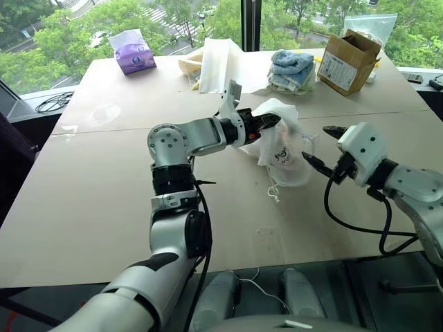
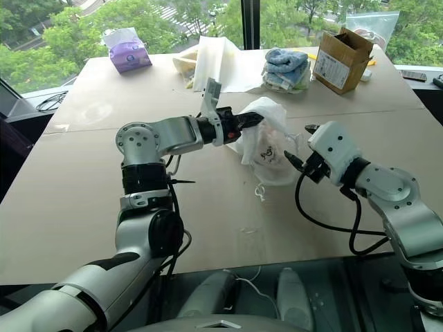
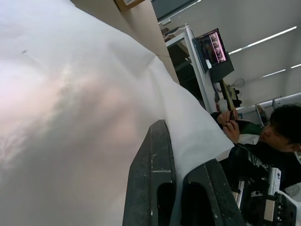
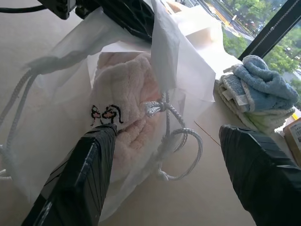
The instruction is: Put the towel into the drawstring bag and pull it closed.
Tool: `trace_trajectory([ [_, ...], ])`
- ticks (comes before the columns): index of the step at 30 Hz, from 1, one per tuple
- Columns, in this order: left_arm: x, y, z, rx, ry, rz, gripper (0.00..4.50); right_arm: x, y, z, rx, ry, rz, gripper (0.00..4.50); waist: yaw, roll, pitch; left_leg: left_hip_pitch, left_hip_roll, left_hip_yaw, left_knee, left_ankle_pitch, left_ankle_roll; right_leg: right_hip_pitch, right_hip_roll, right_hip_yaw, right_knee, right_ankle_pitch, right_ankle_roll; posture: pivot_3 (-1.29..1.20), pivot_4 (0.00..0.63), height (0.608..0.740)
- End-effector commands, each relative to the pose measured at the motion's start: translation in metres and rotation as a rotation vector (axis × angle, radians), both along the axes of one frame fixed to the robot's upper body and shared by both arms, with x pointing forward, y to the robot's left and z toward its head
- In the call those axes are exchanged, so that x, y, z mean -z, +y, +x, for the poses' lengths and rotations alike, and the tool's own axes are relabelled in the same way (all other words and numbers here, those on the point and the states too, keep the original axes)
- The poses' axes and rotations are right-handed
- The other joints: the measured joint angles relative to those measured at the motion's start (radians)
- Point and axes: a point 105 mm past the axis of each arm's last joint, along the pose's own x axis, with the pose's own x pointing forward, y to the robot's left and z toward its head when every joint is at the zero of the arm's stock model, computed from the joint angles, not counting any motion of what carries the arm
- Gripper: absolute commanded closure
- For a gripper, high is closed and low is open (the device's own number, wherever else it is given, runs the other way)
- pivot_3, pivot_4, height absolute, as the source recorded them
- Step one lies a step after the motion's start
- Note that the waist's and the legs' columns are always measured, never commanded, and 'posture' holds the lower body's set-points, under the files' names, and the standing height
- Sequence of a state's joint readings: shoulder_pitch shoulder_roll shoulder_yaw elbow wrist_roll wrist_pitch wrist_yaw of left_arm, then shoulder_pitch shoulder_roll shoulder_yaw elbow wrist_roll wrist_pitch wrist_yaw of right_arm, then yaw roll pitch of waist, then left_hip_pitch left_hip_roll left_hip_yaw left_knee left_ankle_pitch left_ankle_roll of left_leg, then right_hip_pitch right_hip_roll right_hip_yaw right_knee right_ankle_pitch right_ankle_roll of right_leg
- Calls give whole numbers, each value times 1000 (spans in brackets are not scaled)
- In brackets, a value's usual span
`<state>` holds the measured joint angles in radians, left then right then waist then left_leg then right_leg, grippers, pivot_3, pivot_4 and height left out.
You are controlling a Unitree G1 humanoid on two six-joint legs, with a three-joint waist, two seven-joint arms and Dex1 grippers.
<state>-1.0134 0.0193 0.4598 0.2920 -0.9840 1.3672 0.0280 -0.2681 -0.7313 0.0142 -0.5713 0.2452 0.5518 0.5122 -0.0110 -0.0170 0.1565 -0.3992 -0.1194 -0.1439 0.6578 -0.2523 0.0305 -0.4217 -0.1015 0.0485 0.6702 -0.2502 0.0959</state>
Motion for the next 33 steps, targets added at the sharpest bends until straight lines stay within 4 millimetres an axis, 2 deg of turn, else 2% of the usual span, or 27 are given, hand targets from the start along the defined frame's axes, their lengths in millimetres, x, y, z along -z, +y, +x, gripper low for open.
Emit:
trace_trajectory([
  [1,-14,-1,-1,-2,-49,-31,4500,-9,1,-2,6,-83,7,798,0,0,0,0,0,0,0,0,0,0,0,0,0,0,0,0,150,740],
  [4,-13,0,-1,-5,-46,-29,4500,-12,-11,-1,41,-78,57,798,1,0,0,0,0,-1,0,0,0,0,0,-1,0,0,0,0,150,740],
  [9,-14,4,-1,-12,-46,-30,4500,-22,-40,-1,81,-90,42,798,3,0,0,0,0,-1,1,0,0,1,0,-1,0,0,0,0,150,740],
  [11,-14,4,-1,-15,-45,-32,4500,-12,-53,3,102,-71,-12,798,2,0,0,0,0,-1,1,0,0,1,0,-1,0,0,0,0,150,740],
  [13,-14,4,-1,-18,-44,-33,4500,2,-58,5,93,-51,-90,798,3,0,0,0,0,-1,1,0,0,2,0,-2,0,0,0,0,150,740],
  [16,-14,2,-1,-16,-42,-36,4500,21,-49,15,52,-34,-114,798,-2,0,0,1,0,0,1,0,0,2,0,-1,0,0,0,0,150,740],
  [20,-14,1,-2,-15,-38,-40,4500,26,-39,39,48,-75,-85,798,-5,0,0,2,0,1,2,0,0,2,1,0,1,0,0,0,150,740],
  [23,-13,1,-2,-18,-34,-41,4500,21,-30,54,32,-117,-35,798,-3,-1,1,2,0,0,3,0,0,2,1,-1,2,0,0,0,150,740],
  [25,-13,1,-2,-19,-33,-43,4500,9,-25,62,33,-154,56,798,-1,-2,1,1,0,-1,4,0,0,2,1,-1,2,0,0,0,150,740],
  [29,-14,2,-2,-26,-34,-49,4500,2,-20,62,-11,-189,76,798,1,-2,1,1,0,-1,4,0,0,2,0,-2,2,0,0,0,150,740],
  [31,-13,2,-2,-27,-33,-50,4500,2,-19,61,-21,-201,73,1303,0,-2,1,0,0,-2,4,0,0,2,0,-3,1,0,0,0,150,740],
  [33,-13,1,-2,-27,-31,-52,4500,3,-18,59,-30,-204,58,2231,-1,-2,1,0,0,-2,4,0,0,2,0,-2,1,0,0,0,150,740],
])
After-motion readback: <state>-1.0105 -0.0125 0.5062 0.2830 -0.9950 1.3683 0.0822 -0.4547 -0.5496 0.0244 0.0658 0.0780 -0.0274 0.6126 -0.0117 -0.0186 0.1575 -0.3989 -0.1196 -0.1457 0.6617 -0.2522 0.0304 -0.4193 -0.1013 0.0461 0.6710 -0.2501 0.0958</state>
